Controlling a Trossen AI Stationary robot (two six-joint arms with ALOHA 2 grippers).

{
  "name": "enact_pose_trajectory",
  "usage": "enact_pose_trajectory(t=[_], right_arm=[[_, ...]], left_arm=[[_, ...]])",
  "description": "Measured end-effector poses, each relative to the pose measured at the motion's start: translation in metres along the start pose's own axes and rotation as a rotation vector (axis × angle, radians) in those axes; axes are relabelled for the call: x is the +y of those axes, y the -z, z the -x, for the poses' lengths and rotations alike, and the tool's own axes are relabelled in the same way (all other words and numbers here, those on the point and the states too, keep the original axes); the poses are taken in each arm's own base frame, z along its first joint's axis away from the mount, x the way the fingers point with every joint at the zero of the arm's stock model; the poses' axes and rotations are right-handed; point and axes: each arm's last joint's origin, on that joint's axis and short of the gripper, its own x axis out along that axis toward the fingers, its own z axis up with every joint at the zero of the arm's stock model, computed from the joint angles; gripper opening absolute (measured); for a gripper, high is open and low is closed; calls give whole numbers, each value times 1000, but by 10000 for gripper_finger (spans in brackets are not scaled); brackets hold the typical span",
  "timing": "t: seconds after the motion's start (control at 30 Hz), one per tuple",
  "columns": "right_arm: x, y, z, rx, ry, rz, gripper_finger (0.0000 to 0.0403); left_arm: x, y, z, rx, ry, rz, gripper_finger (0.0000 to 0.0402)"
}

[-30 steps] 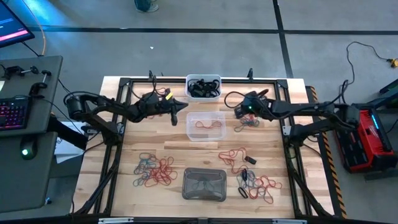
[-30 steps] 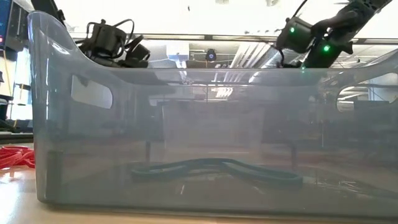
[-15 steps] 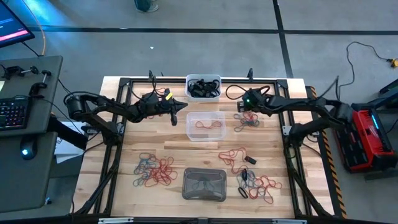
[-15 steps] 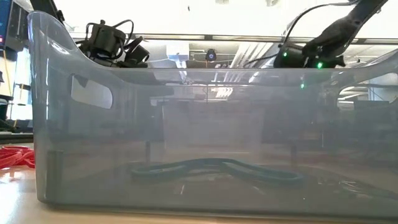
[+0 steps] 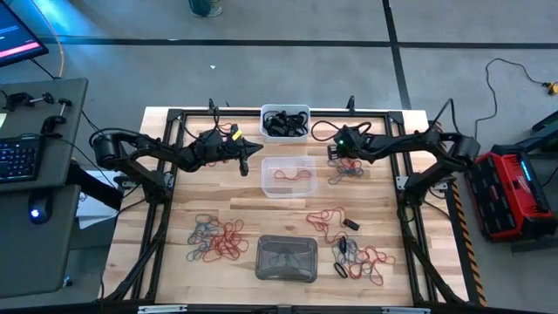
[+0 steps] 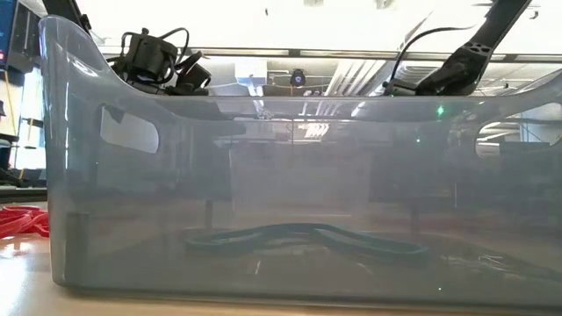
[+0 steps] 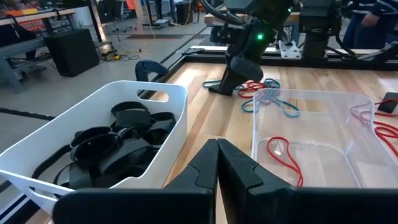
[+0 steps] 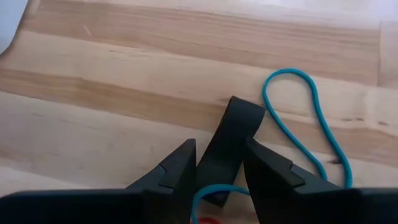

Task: Sort rubber bands into baskets
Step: Put the black rubber band into the white bin

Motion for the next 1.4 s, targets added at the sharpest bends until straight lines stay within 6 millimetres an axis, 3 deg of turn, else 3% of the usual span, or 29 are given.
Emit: enact_pose_trajectory(t=[0.13,0.37,0.73,0.87,1.2,1.4], right_arm=[[0,-1,0,-18,8,31,106],[3,-4,0,-42,-23,107,11],[10,-12,9,-93,-145,140,3],[6,-10,7,-88,-80,144,30],[-1,-10,5,-91,2,102,172],[0,-10,5,-88,-1,102,186]], left_arm=[[0,0,0,0,0,0,0],[0,0,0,2,0,0,0],[0,0,0,5,1,-1,0],[0,1,0,6,1,0,0],[0,1,0,9,1,2,0],[0,1,0,9,1,3,0]])
